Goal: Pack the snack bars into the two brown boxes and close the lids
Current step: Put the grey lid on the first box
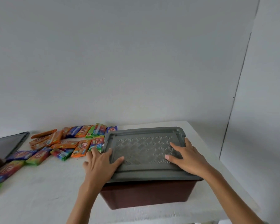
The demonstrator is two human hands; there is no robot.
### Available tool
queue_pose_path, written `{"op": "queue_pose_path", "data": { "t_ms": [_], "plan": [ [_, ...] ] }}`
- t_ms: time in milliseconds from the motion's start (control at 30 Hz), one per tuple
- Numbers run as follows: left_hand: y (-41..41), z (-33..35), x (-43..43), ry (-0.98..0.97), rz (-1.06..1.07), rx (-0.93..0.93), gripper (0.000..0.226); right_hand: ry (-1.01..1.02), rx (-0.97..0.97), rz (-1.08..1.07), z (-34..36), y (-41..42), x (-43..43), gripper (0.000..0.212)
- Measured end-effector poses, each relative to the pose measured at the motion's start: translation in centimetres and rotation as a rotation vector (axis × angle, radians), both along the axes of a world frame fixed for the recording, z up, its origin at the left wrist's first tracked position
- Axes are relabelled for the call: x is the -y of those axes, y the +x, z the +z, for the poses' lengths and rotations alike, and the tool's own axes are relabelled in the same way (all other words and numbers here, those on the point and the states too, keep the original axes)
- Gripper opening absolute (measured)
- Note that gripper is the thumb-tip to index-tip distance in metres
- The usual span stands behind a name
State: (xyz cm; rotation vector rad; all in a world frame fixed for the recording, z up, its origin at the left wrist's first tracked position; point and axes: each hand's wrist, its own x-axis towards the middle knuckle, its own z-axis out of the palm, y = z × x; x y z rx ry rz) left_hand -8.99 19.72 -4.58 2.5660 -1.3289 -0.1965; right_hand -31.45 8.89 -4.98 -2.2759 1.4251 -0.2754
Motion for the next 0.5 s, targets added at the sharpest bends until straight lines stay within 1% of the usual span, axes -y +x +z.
{"op": "queue_pose_path", "data": {
  "t_ms": [67, 133, 200, 267, 300, 333, 433, 500],
  "plan": [
    [0.0, -0.3, -0.4, -0.019, 0.011, 0.060, 0.063, -0.023, -0.024, -0.004, -0.2, -0.1, -0.2, 0.070],
    [0.3, -0.6, -0.6, -0.041, 0.019, 0.106, 0.054, -0.029, -0.040, 0.012, -0.4, -0.4, -0.2, 0.068],
    [0.6, -0.9, -0.4, -0.073, 0.012, 0.087, 0.047, -0.068, -0.066, 0.021, -0.6, -0.6, 0.1, 0.065],
    [0.9, -1.3, 0.1, -0.126, -0.020, 0.034, 0.044, -0.117, -0.073, -0.003, -0.8, -0.6, 0.7, 0.063],
    [1.0, -1.6, 0.3, -0.140, -0.043, 0.026, 0.043, -0.110, -0.061, -0.020, -0.9, -0.6, 1.0, 0.064],
    [1.1, -1.8, 0.5, -0.140, -0.071, 0.034, 0.043, -0.078, -0.047, -0.032, -1.0, -0.5, 1.3, 0.065],
    [1.8, -2.3, 1.1, -0.074, -0.157, 0.061, 0.056, 0.043, -0.046, -0.043, -1.3, -0.3, 2.2, 0.068],
    [2.3, -2.1, 1.7, -0.002, -0.202, 0.063, 0.059, 0.060, -0.069, -0.047, -1.3, -0.2, 2.8, 0.067]
  ]
}}
